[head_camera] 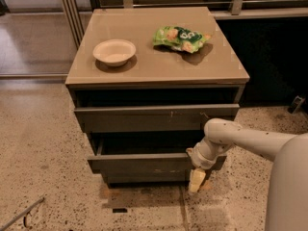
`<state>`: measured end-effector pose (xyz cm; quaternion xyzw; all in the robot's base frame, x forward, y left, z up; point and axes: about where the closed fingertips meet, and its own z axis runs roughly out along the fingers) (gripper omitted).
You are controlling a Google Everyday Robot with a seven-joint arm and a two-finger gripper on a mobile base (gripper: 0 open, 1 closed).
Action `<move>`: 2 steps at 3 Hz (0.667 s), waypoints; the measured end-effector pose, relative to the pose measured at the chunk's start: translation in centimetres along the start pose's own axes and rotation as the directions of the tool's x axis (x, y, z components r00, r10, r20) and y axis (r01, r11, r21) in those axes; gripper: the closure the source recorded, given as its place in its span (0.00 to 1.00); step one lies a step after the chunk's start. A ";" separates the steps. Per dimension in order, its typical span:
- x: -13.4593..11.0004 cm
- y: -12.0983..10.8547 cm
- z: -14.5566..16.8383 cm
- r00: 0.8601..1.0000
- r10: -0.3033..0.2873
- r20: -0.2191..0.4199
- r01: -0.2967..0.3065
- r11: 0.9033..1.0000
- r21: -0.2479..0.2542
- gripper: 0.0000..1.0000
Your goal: Open middle drawer
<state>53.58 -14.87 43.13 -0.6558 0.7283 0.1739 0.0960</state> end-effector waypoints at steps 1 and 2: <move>0.5 4.4 -0.5 1.000 0.028 0.010 -0.027 0.997 -0.067 0.00; 0.5 4.6 -0.5 1.000 0.029 0.009 -0.028 0.997 -0.069 0.00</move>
Offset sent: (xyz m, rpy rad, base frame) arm -0.0655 -0.0071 0.0206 0.0206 0.0990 -0.0046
